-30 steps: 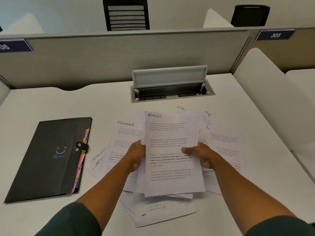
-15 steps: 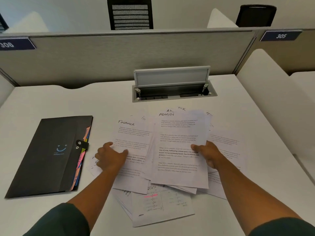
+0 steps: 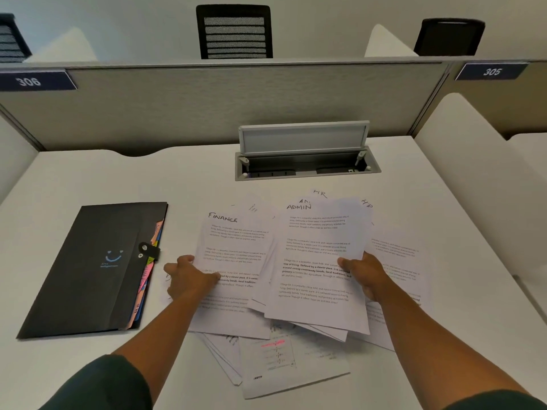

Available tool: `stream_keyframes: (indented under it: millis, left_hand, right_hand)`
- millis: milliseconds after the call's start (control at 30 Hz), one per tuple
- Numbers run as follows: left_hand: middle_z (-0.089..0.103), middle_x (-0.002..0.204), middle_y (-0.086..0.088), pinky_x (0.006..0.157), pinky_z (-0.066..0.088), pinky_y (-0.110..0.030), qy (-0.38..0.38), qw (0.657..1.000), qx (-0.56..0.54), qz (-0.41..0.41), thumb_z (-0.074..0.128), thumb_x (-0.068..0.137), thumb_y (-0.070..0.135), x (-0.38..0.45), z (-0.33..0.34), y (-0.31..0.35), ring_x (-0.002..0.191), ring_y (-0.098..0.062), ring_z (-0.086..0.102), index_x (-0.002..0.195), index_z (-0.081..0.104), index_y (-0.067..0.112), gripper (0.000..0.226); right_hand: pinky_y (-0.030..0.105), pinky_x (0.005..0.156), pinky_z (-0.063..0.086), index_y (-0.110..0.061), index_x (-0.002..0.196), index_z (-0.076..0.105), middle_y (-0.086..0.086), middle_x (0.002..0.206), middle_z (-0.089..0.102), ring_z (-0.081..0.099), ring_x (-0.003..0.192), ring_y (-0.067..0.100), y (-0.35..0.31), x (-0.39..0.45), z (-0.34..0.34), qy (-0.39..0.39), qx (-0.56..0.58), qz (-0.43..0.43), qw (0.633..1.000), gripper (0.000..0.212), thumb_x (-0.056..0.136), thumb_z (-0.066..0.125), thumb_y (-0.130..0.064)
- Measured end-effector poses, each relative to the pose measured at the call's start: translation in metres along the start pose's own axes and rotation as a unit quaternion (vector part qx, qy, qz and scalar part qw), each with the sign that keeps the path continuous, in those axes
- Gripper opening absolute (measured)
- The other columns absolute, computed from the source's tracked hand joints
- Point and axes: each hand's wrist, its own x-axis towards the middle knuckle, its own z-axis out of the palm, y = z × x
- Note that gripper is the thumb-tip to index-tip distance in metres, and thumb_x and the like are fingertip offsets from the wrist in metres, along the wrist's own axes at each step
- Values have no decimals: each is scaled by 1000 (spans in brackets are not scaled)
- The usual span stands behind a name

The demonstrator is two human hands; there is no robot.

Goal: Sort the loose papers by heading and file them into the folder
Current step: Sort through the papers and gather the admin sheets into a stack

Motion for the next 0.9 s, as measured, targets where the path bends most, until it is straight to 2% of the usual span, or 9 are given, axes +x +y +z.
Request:
stream_keyframes:
  millis: [133,200,333,433,533,667,733,800,900]
  left_hand:
    - [67,105,-3,70,51,-32,-47,998,5,44,77,80,34,-5,-2,-8,82,-18,62,105,59,18,34]
    - [69,94,-2,66,49,-30,-56,996,5,69,69,86,35,-9,-2,-8,78,-17,63,92,62,18,19]
    - [56,69,-1,61,37,-31,-152,980,-25,122,65,92,38,-20,1,3,65,-18,52,71,52,14,35]
    - [70,89,-9,74,52,-39,-215,965,-22,145,67,91,40,-25,8,13,81,-26,66,90,67,6,34]
    - [72,100,-7,83,54,-39,-247,957,-45,148,71,88,36,-30,17,21,93,-26,68,100,70,8,31]
    - [72,95,1,68,52,-24,-300,939,-53,157,69,91,26,-40,25,30,82,-15,67,101,70,10,19]
    - [66,81,-4,64,53,-24,-327,931,-64,149,58,98,18,-44,28,34,66,-13,61,88,64,5,18]
    - [58,71,-7,62,50,-27,-330,931,-69,143,51,101,16,-47,31,36,57,-14,54,77,56,6,27]
    - [70,77,-6,63,54,-29,-312,935,-109,126,55,100,21,-45,34,33,63,-17,63,85,70,7,25]
  right_hand:
    - [40,101,43,-6,133,54,13,130,61,57,117,31,2,-5,0,7,-5,1,1000,48,88,70,-11]
    - [38,100,43,-6,134,53,13,131,60,56,118,31,3,-7,0,10,-4,-1,1000,49,88,69,-11]
    - [37,99,42,-6,134,53,12,132,60,56,118,30,4,-12,0,15,7,-5,1000,49,88,69,-11]
    - [37,99,43,-6,132,54,11,130,61,58,108,26,4,-15,-2,15,11,-3,1000,47,88,70,-11]
    - [37,99,45,-8,132,56,10,128,62,59,104,24,6,-17,-5,15,0,-5,1000,47,87,70,-12]
    - [34,95,45,-8,133,55,10,127,62,58,102,25,10,-21,-10,29,-15,-4,999,48,88,70,-13]
    - [35,97,45,-8,133,54,10,128,62,58,104,26,12,-21,-12,33,-12,-4,999,48,88,70,-12]
    - [36,97,45,-8,133,54,11,129,61,58,105,26,14,-22,-13,37,-12,-4,999,48,88,70,-11]
    - [35,97,43,-8,135,52,11,131,60,57,109,27,14,-24,-13,39,-16,-7,999,49,89,68,-11]
